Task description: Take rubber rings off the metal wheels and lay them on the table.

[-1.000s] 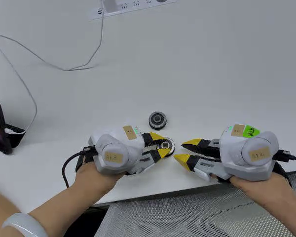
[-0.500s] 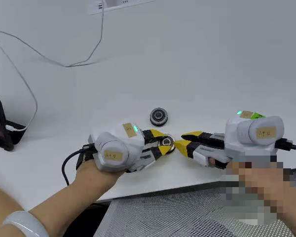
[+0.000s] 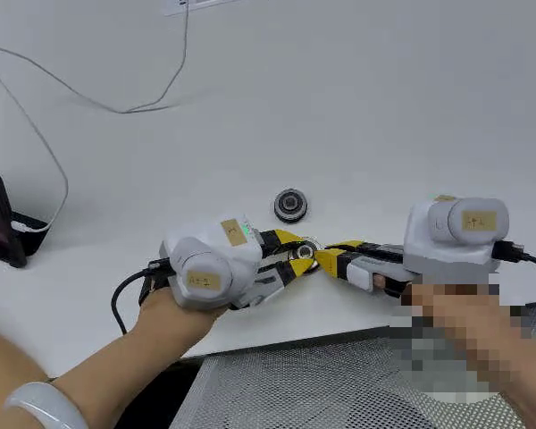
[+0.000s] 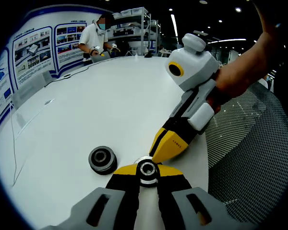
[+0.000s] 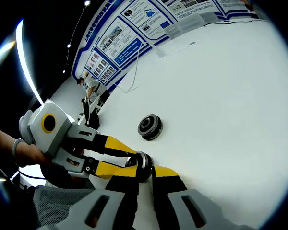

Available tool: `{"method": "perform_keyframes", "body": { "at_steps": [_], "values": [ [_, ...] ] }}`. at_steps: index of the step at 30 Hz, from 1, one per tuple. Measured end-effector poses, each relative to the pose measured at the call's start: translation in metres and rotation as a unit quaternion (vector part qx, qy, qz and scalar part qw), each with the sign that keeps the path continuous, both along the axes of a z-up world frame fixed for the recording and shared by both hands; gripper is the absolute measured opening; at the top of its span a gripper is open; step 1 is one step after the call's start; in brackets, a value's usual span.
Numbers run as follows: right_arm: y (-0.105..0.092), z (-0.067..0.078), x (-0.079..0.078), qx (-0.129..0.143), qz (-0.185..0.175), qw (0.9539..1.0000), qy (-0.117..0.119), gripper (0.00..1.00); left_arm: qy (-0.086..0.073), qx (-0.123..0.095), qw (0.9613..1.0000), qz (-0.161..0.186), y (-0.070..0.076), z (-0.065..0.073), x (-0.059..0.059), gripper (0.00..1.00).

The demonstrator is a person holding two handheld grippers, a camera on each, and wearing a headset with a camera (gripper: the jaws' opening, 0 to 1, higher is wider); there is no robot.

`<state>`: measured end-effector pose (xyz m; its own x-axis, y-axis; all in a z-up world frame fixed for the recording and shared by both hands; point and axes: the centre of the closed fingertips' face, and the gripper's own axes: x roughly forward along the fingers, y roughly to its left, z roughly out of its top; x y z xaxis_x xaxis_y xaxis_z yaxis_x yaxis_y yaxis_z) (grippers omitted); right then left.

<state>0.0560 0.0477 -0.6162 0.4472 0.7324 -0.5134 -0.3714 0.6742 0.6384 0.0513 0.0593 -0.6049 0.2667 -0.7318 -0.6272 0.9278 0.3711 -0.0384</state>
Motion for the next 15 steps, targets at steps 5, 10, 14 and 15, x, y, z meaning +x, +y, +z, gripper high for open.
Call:
{"method": "perform_keyframes", "body": {
  "at_steps": [5,10,14,15],
  "values": [
    [0.0009,-0.0005,0.0009,0.006,-0.001,1.0000,0.004,0.12,0.000,-0.001,1.0000,0.000,0.0004,-0.0005,0.0003,0.13],
    [0.0005,-0.0007,0.0004,0.021,-0.012,0.9996,0.017,0.12,0.001,-0.002,1.0000,0.000,0.0001,-0.0004,0.0004,0.13],
    [0.0001,-0.0023,0.0003,0.038,-0.023,0.9985,0.034,0.12,0.001,-0.003,1.0000,-0.001,-0.0003,-0.0001,0.0002,0.13],
    [0.0005,-0.0021,0.0001,0.043,-0.025,0.9980,0.039,0.12,0.001,-0.004,1.0000,0.000,-0.0004,0.0000,0.0002,0.13]
  ]
}}
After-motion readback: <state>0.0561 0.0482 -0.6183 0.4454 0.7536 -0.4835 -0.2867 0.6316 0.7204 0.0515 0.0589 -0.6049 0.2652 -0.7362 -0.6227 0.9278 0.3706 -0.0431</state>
